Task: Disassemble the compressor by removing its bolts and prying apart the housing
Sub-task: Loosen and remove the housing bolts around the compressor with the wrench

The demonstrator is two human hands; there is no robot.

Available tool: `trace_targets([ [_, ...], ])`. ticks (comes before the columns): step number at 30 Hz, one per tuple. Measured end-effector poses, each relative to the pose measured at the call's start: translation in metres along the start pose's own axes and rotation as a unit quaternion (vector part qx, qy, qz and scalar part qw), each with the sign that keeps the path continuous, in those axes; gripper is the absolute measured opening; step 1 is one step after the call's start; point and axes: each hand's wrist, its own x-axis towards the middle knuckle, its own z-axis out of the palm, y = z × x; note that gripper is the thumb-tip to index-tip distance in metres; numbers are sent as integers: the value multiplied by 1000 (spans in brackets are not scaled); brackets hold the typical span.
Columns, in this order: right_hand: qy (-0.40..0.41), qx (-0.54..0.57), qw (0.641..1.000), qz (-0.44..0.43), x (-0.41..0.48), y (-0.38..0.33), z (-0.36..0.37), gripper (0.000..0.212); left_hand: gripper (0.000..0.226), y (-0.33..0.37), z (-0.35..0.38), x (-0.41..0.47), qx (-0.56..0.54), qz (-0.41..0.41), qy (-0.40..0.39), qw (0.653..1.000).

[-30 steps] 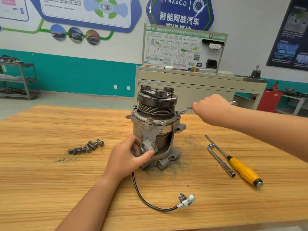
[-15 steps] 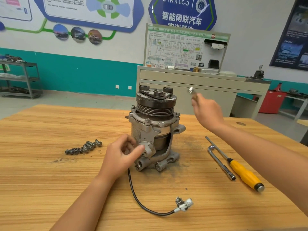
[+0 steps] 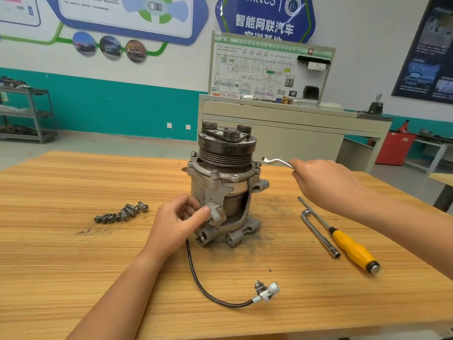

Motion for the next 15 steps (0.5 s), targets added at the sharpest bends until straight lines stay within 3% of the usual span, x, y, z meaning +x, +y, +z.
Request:
trace_targets([
  [11,-85,-216,968,-94,4,-34,-38,25,13,0,0,0,1,-7,1,1000],
  [15,-85,-209,970,-94,16,-29,-39,22,13,0,0,0,1,-10,2,1000],
])
